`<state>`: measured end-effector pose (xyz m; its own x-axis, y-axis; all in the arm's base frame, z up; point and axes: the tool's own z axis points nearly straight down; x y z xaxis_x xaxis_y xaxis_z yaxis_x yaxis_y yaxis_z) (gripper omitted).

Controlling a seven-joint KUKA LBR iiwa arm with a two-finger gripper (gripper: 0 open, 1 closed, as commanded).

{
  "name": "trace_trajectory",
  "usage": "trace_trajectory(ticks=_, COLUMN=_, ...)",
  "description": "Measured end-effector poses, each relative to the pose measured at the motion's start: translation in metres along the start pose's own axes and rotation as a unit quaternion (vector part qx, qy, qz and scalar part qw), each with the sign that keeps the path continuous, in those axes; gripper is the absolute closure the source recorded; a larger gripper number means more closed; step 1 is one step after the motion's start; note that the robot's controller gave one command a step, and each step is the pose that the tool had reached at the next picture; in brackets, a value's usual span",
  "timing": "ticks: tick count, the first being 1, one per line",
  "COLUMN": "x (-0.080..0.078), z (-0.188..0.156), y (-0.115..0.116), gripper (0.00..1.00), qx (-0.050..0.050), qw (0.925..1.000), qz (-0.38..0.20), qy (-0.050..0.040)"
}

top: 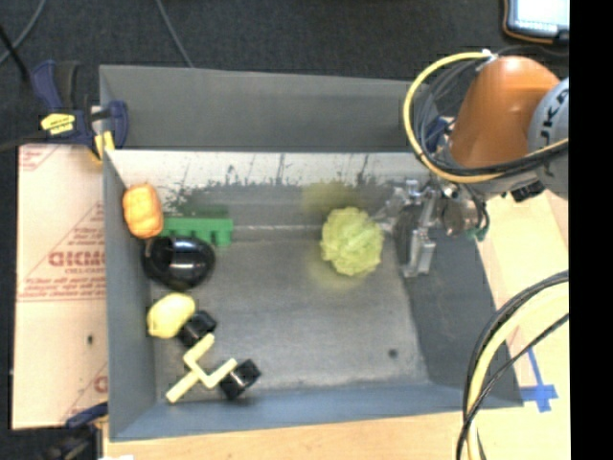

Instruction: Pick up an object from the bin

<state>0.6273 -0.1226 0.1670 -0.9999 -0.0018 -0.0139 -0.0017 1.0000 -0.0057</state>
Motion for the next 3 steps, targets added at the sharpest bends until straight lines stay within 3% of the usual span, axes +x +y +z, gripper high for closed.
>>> trace_trajectory(ticks=1, x=0.003, z=0.038, y=0.028, gripper=0.00, qx=0.001, qw=0.9993, qz=0.037, qy=-0.0029)
trace_trajectory(ticks=2, x=0.019, z=0.065, y=0.043, gripper=0.00, qx=-0.001, qw=0.9988, qz=0.048, qy=-0.0039)
trace_trajectory(ticks=3, x=0.012, z=0.082, y=0.043, gripper=0.00, qx=0.002, qw=0.9935, qz=0.113, qy=-0.0074)
